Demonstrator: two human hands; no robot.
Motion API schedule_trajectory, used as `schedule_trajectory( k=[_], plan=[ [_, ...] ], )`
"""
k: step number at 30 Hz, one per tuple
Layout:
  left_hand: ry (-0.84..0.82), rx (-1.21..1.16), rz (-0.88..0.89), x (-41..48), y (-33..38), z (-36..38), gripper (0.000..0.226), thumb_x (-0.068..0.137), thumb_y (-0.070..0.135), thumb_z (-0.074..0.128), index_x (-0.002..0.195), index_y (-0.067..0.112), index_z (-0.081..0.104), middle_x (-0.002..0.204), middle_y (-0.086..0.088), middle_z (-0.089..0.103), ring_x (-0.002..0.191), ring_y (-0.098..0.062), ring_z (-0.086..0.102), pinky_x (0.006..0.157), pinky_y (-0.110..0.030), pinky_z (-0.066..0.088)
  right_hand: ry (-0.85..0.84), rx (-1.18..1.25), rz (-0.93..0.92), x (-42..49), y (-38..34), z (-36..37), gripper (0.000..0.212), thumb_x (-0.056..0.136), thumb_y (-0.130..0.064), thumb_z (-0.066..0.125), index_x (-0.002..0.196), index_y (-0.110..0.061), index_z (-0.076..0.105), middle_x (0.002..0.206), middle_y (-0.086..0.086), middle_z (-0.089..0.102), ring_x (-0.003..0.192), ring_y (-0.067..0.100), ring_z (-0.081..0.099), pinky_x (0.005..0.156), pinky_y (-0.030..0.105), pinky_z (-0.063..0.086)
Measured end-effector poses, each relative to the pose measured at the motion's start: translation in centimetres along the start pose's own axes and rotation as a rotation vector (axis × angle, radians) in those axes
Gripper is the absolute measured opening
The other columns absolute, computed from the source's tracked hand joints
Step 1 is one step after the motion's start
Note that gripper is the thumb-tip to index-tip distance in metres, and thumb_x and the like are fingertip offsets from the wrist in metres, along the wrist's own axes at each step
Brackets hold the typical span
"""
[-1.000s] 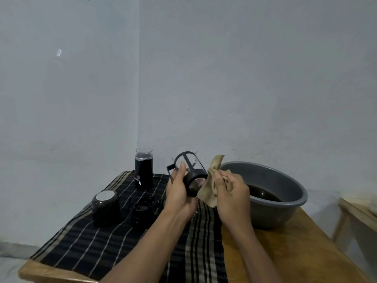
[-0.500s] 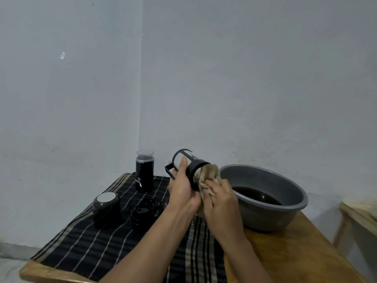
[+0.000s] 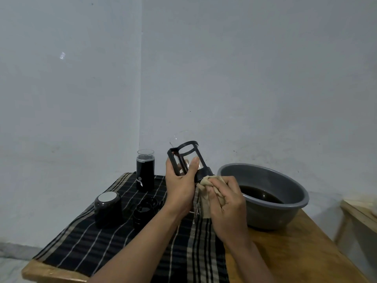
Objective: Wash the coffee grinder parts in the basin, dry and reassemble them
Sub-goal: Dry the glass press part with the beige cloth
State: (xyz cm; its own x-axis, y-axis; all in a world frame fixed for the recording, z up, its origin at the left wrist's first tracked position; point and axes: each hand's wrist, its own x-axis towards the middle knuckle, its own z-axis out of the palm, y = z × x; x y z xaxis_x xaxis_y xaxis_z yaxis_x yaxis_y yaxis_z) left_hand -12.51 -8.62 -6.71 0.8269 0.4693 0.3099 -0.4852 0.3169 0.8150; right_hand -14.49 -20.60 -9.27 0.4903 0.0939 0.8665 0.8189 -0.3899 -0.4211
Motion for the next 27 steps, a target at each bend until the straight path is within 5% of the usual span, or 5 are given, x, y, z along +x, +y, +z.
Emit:
schedule_trajectory(
  k=[9, 13, 19, 23, 27],
  plan=[
    [-0.138, 0.256, 0.192, -1.3, -0.6, -0.6, 0.063, 0.097, 0.011, 0.068, 0.151, 0.022, 0.038, 0.086, 0.031, 0.069, 0.084, 0.011, 0.067, 0.073, -0.009, 0.052, -0.144, -0.292, 0.164, 2.8, 0.9, -0.9, 0.025, 0.102, -0.022, 0.055, 0.122, -0.017, 0.069, 0.102, -0.011, 0.050, 0.083, -0.005, 0.050, 0.066, 0.009, 0.041],
    [-0.157, 0.198, 0.139, -2.0, -0.9, -1.3, 0.073, 0.094, 0.019, 0.071, 0.154, 0.038, 0.034, 0.123, 0.010, 0.064, 0.107, 0.004, 0.068, 0.088, -0.026, 0.060, -0.329, -0.376, 0.409, 2.6, 3.2, -2.0, 0.019, 0.100, -0.027, 0.057, 0.115, -0.023, 0.069, 0.105, -0.009, 0.052, 0.080, 0.003, 0.054, 0.063, 0.015, 0.044],
    [-0.106, 0.256, 0.003, -1.1, -2.5, -3.0, 0.101, 0.059, 0.073, 0.082, 0.138, 0.079, 0.021, 0.164, 0.010, 0.032, 0.150, -0.019, 0.034, 0.118, -0.055, 0.036, -0.636, -0.400, 0.643, -0.3, 5.3, -3.7, 0.020, 0.098, -0.030, 0.060, 0.116, -0.035, 0.067, 0.100, -0.014, 0.067, 0.080, 0.001, 0.064, 0.069, 0.022, 0.054],
    [-0.119, 0.257, -0.015, -0.9, -2.8, -3.6, 0.094, 0.087, 0.031, 0.079, 0.156, 0.055, 0.019, 0.148, 0.006, 0.053, 0.129, -0.004, 0.057, 0.107, -0.034, 0.051, -0.619, -0.491, 0.637, 0.0, 5.6, -3.8, 0.021, 0.098, -0.028, 0.060, 0.117, -0.031, 0.068, 0.108, -0.010, 0.067, 0.088, 0.003, 0.062, 0.082, 0.029, 0.056],
    [-0.142, 0.291, -0.030, -0.2, -2.8, -4.1, 0.090, 0.092, 0.005, 0.073, 0.161, 0.032, 0.022, 0.111, 0.002, 0.071, 0.096, 0.000, 0.072, 0.078, -0.015, 0.057, -0.436, -0.091, 0.557, 1.9, 3.9, -2.6, 0.031, 0.102, -0.030, 0.055, 0.132, -0.026, 0.062, 0.122, -0.010, 0.064, 0.103, 0.002, 0.059, 0.093, 0.027, 0.051]
  ],
)
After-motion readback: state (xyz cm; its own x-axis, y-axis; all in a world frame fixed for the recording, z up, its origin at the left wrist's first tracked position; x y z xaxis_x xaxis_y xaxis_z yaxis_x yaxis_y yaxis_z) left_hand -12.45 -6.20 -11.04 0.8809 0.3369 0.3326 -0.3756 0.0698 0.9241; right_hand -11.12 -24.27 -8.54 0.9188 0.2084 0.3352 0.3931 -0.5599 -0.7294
